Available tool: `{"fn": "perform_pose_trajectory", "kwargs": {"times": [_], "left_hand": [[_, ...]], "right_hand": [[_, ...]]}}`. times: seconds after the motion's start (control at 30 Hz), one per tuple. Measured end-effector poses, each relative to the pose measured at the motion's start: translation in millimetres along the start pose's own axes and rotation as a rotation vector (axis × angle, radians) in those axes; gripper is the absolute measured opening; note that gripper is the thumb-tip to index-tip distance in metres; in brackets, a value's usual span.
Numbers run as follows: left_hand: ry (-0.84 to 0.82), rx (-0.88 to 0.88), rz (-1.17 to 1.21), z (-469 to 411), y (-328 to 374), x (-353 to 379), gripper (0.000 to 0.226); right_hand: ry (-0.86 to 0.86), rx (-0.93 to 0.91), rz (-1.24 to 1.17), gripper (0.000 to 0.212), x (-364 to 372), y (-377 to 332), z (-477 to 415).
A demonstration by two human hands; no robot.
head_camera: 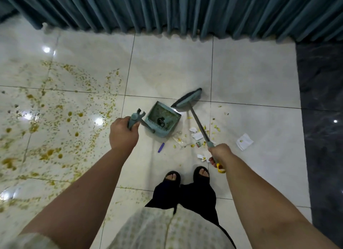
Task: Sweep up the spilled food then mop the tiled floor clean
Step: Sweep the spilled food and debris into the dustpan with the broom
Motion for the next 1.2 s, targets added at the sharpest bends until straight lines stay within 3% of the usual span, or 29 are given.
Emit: {"fn": "perform_pose_trajectory", "kwargs": {"times": [0.2,0.43,0.67,0.73,0.9,1.1,1.2], "left_hand": [[-0.019,0.073,-0.004,9.5,13.8,-3.3,0.023],[-0.005,0.139,-0.129,12.9,41.2,-4.9,0.023],[-0.017,0.200,-0.120,0.4,74.4,13.7,0.025],[-0.023,0.218,-0.113,-2.2,83.0,22.2,0.025],[-0.046,0.259,-0.100,-1.8,99.7,41.3,0.025],[-0.024,0.308,-0.118,5.8,110.6,49.0,0.021],[-0.041,0.302,-0.105,10.7,110.1,48.5,0.020]], "right_hand": [[0.084,0.053,-0.049,0.030,-28.7,73.9,50.7],[0.138,0.003,-0.273,0.040,-71.9,88.2,87.8],[0.291,-0.135,-0.054,0.016,-121.1,41.5,59.4],[0.295,-0.136,0.045,0.020,-123.3,27.7,41.4],[0.298,-0.109,0.199,0.055,-116.6,24.3,-3.8],[0.168,-0.055,-0.010,0.037,-95.5,46.9,-31.9],[0.162,-0.131,-0.027,0.041,-89.6,61.6,-25.4]]}}
Point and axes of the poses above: each hand's wrist, its own z-axis away from the middle knuckle, its own x-axis out of the palm, y = z × x, the point moved 6 cm from there along -z, towards the middle knuckle, and after that the axes turned 10 degrees about -z, right-handed, at the moved point
